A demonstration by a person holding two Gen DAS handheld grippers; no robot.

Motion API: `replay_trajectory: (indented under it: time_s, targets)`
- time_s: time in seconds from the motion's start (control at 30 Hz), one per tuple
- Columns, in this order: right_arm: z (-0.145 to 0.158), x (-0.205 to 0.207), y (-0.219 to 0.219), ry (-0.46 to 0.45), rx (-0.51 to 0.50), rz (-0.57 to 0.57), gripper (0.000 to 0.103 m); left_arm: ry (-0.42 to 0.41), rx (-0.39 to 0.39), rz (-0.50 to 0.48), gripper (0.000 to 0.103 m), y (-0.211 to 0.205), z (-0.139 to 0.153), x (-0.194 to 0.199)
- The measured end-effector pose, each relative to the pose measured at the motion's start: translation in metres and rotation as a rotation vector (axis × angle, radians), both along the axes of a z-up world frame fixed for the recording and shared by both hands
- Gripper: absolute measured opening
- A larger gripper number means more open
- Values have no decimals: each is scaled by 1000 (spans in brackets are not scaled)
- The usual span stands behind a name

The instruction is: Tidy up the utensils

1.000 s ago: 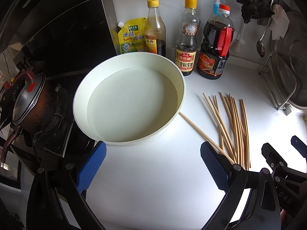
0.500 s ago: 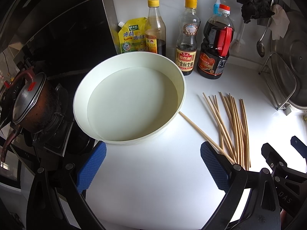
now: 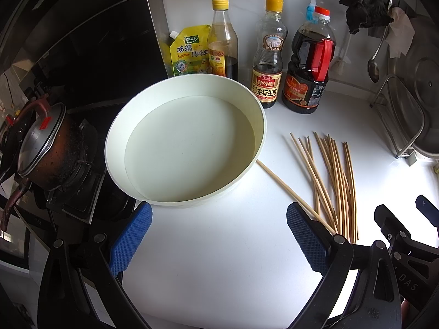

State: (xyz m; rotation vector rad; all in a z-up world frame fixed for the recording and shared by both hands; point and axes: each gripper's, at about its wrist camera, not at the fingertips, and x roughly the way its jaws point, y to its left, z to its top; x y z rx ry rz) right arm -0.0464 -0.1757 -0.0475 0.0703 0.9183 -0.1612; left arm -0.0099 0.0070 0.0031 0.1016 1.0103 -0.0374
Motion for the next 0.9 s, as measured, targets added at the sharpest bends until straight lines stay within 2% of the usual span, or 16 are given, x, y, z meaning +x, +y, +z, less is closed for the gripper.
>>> replay_trajectory:
  time_s: [0.27,0.47,0.63,0.9]
  targets:
    - [0,-1,0,1,2,-2,94,7,-4,1,97,1,-2,0]
    - [-5,-4,-12,13,27,-15,94,43,-27,-7,97,-4,-14,2]
    - [-15,-11,-30,21,55,-9,94,65,-61,-30,97,-16,-29,2]
    - [-43,-15,-62,36,34,18,94,77,-131,-35,97,-42,-53,5]
